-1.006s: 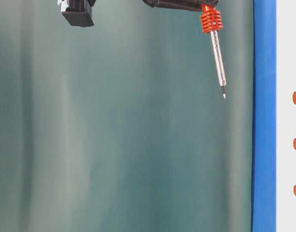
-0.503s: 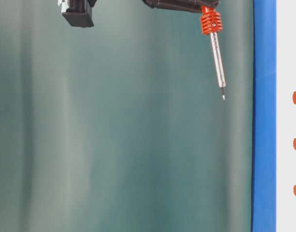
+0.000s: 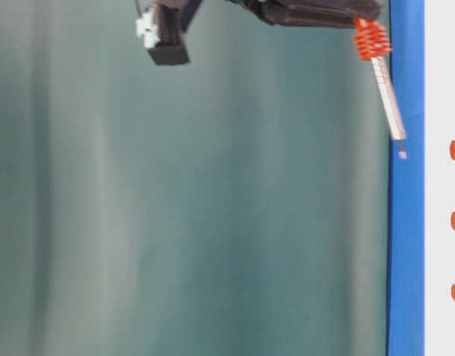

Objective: Touch the tip of the soldering iron to the mark.

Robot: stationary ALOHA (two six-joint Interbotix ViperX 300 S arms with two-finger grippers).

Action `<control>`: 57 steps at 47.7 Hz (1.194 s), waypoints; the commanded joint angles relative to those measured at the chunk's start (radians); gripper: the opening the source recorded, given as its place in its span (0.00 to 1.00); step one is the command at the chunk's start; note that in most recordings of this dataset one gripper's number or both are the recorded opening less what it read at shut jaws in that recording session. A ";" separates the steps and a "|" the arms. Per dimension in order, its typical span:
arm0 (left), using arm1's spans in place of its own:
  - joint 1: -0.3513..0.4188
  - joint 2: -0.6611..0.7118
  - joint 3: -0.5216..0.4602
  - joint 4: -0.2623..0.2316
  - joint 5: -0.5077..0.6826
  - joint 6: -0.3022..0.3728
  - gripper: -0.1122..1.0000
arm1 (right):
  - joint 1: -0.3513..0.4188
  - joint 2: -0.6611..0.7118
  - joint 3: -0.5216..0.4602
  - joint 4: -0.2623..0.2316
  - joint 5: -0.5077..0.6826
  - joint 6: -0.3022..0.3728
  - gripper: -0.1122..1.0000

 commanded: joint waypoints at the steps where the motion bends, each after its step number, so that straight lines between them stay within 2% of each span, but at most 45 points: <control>1: 0.002 0.011 -0.014 0.002 -0.011 0.000 0.10 | 0.005 0.021 -0.011 -0.002 -0.021 0.000 0.16; 18: 0.002 0.011 -0.014 0.002 -0.009 0.000 0.10 | 0.008 0.078 0.003 -0.002 -0.052 -0.002 0.16; 57: 0.002 0.011 -0.015 0.002 -0.011 -0.002 0.10 | 0.008 0.081 0.025 0.002 -0.067 -0.002 0.16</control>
